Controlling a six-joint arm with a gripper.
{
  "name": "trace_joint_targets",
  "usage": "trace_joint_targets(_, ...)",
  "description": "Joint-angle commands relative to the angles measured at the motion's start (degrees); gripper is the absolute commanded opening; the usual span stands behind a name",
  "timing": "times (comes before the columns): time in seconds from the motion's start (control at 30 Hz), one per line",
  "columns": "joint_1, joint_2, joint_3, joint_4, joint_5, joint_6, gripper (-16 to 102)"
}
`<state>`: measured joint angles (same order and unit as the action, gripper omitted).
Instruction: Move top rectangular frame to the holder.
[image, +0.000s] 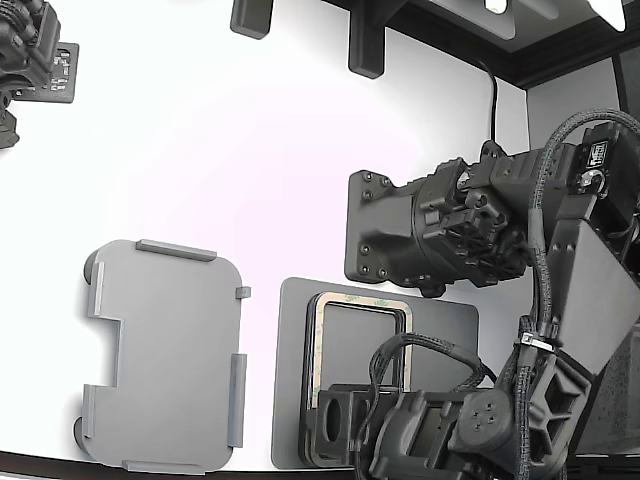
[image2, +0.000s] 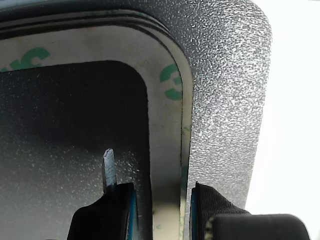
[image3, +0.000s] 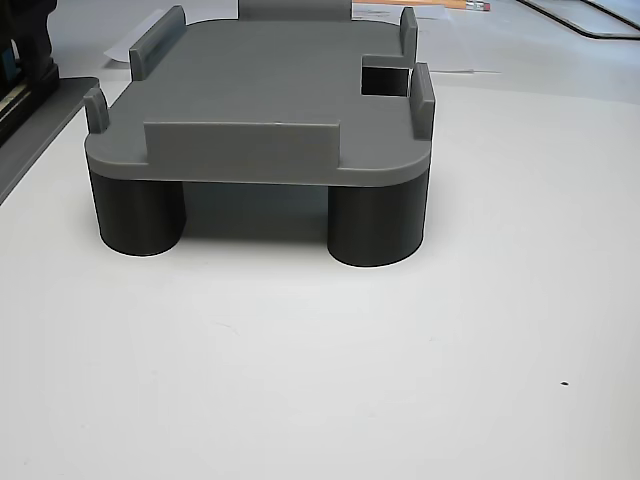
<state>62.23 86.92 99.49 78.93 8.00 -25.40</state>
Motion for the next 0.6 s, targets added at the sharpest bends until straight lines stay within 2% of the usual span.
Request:
trace_joint_targets(0.0,-0.4,0.9,-1.0,-0.3,0.4,-0.2,42)
trace_joint_targets(0.27,-0.4,0.7,-1.0,-0.4,0.9,-0.1,35)
trace_joint_targets(0.43,-0.4,0.7,-0.8,-0.7,1.4,0.4,22)
trace_joint_targets(0.57,-0.4,0.8,-0.8,-1.1,2.3,1.6,3)
